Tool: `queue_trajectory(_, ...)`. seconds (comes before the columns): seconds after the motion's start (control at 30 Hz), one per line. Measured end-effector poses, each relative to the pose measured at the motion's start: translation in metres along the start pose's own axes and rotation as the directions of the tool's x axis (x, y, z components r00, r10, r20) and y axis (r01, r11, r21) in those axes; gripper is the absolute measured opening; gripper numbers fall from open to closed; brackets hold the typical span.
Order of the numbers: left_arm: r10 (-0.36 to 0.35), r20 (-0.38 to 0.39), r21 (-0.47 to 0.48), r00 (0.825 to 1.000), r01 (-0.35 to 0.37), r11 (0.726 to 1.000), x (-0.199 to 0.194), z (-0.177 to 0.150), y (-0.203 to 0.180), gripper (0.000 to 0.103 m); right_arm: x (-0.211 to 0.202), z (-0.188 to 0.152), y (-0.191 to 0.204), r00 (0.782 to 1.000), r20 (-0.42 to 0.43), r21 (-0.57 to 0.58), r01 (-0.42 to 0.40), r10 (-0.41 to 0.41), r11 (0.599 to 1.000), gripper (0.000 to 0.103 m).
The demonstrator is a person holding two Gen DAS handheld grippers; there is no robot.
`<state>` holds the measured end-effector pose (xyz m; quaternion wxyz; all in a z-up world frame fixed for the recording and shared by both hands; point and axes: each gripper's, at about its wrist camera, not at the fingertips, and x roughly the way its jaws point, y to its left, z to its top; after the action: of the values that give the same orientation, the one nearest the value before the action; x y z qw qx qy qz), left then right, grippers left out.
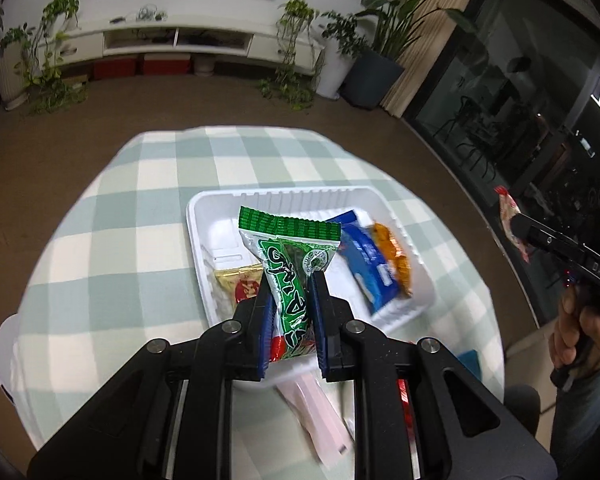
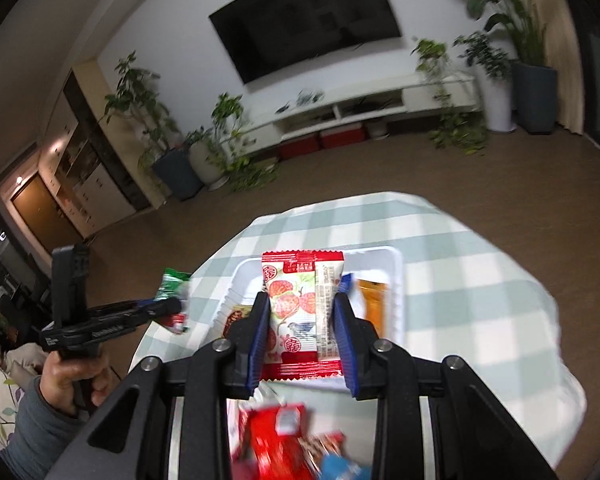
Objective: Organize snacks
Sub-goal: 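Carry both packets over the white tray and open both tools inside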
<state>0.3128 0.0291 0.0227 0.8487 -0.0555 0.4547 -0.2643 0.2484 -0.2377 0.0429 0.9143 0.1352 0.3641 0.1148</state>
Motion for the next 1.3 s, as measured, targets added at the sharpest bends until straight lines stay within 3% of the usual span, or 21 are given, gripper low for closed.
queue_trajectory(0.3, 0.035, -0.093, 0.003, 0.995, -0.035, 0.999, 0.079, -0.002, 0.015, 0.016, 0.115, -0.008, 0.013, 0.981, -0.183, -0.068, 0.052, -0.064, 0.996, 0.034)
queue_trajectory(0.73, 0.094, -0.096, 0.036, 0.991, -0.091, 0.995, 0.103, -0.014, 0.016, 0.020, 0.168, -0.043, 0.015, 0.945, -0.303, -0.136, 0.086, -0.124, 0.987, 0.035)
queue_trajectory(0.87, 0.106, -0.098, 0.047, 0.990, -0.102, 0.994, 0.103, -0.017, 0.014, 0.032, 0.173, -0.047, 0.023, 0.941, -0.303, -0.176, 0.101, -0.151, 0.979, 0.036)
queue_trajectory(0.97, 0.108, -0.090, 0.061, 0.990, -0.103, 0.993, 0.099, -0.019, 0.010, 0.057, 0.173, -0.047, 0.024, 0.941, -0.303, -0.177, 0.103, -0.153, 0.979, 0.037)
queue_trajectory(1.2, 0.104, -0.065, 0.060, 0.992, -0.100, 0.993, 0.085, -0.023, 0.005, 0.061, 0.160, -0.043, 0.020, 0.947, -0.285, -0.159, 0.107, -0.149, 0.981, 0.037)
queue_trajectory(1.3, 0.103, -0.047, 0.065, 0.994, -0.099, 0.993, 0.073, -0.026, 0.000, 0.070, 0.147, -0.038, 0.022, 0.954, -0.260, -0.163, 0.108, -0.148, 0.981, 0.048)
